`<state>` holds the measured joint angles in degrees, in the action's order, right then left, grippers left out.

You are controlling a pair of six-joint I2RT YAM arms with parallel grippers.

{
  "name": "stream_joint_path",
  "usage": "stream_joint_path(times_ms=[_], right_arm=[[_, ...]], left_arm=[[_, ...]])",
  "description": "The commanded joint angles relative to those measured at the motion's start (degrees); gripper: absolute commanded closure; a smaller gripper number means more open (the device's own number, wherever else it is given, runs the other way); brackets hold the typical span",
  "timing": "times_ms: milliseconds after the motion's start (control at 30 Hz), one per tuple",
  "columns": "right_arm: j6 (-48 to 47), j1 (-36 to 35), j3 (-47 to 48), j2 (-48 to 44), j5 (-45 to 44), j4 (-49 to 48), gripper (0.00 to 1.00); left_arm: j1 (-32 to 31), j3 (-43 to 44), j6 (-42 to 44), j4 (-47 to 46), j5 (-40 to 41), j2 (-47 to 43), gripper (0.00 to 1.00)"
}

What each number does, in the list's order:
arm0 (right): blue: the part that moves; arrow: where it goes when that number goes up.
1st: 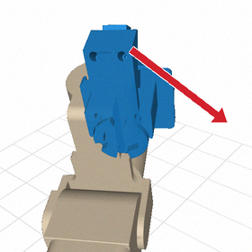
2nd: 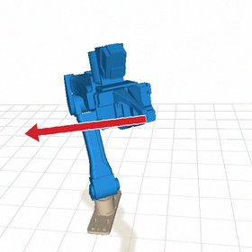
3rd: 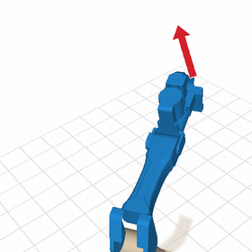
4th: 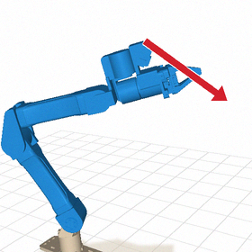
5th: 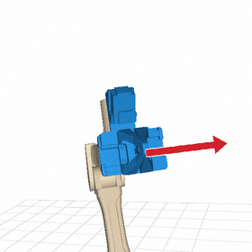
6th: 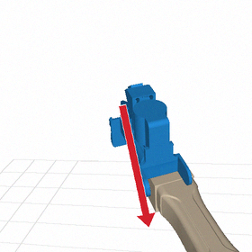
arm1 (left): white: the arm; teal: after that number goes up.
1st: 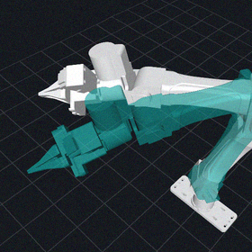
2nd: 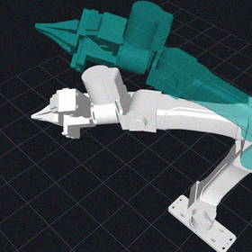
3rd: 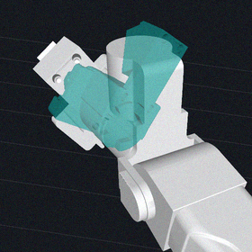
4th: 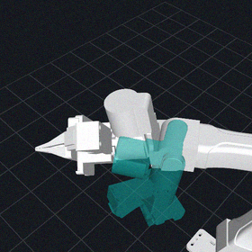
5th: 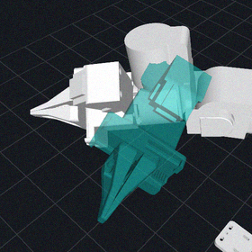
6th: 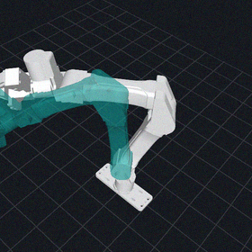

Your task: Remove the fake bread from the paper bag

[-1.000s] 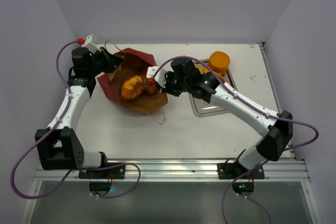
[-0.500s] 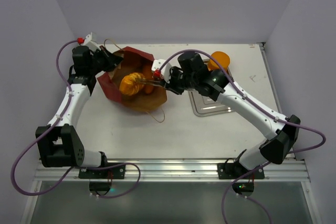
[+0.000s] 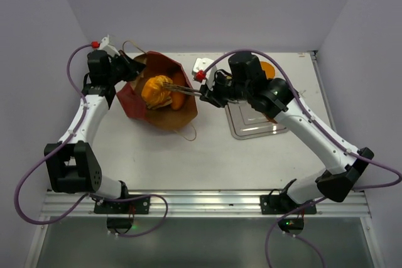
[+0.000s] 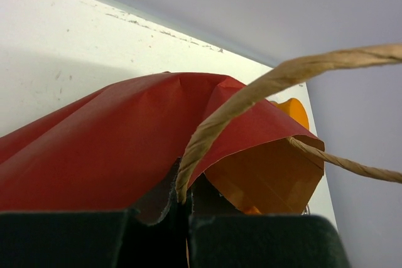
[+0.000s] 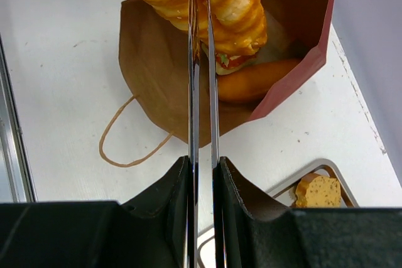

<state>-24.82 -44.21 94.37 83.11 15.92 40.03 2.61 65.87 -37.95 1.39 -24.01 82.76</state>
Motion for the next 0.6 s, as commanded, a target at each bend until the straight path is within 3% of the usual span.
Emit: stream_joint_path(times_ms=[0,567], right_arm=[[1.70,0.52,4.16,-3.92,2.45,-0.75,1.00],[5.22,5.70,6.36,-10.51,3.94,2.68,1.00]], left_arm=[[0.64,3.04,-0.28,-1.48,1.68,1.26,1.00],[0.64,6.73,0.95,1.86,4.23,4.86,1.00]])
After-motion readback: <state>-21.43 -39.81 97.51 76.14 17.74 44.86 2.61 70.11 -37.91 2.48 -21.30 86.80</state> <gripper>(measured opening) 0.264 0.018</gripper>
